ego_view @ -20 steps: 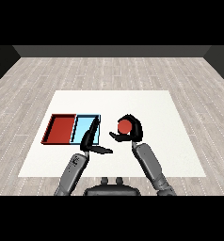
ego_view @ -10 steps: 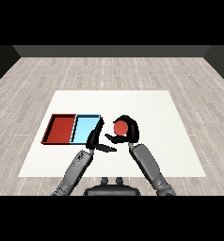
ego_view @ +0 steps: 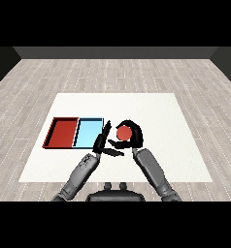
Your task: Pick the red can and put it in the red box
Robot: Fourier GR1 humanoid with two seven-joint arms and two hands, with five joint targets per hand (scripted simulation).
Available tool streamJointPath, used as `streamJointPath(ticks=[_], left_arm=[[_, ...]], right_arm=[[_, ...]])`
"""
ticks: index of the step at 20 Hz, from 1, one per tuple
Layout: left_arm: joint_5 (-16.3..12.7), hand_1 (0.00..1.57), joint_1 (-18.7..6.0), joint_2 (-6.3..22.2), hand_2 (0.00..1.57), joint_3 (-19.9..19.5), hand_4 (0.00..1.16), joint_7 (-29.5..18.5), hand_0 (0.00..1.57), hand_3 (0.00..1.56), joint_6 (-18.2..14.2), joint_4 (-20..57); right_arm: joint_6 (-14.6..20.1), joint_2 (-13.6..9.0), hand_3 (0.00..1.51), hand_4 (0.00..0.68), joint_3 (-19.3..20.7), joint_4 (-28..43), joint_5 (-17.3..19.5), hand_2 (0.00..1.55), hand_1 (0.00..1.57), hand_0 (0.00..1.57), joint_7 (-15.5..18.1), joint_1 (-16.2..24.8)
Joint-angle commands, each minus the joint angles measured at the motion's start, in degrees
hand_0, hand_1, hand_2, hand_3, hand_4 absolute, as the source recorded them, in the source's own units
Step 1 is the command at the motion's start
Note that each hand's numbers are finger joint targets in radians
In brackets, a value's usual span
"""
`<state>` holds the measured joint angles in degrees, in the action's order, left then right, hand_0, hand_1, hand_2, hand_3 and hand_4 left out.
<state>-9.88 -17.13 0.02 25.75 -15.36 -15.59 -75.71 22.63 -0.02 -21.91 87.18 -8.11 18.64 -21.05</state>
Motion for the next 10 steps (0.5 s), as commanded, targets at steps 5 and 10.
streamJointPath(ticks=[5, 10], left_arm=[[-1.97, 0.0, -0.84, -0.02, 0.0, 0.88, 0.0, 0.58, 0.0, 0.0, 1.72, -0.07], [-4.39, 0.0, 0.69, -0.02, 0.0, 4.25, 0.0, -0.35, 0.0, 0.0, -1.66, -1.14]], right_arm=[[3.91, 0.02, 1.4, 0.644, -5.54, -1.11, -6.81, 1.44, 1.48, 1.48, 1.95, -1.7], [6.13, 0.02, 1.42, 0.652, -6.95, 0.34, -6.37, 1.45, 1.51, 1.51, 1.28, -3.92]])
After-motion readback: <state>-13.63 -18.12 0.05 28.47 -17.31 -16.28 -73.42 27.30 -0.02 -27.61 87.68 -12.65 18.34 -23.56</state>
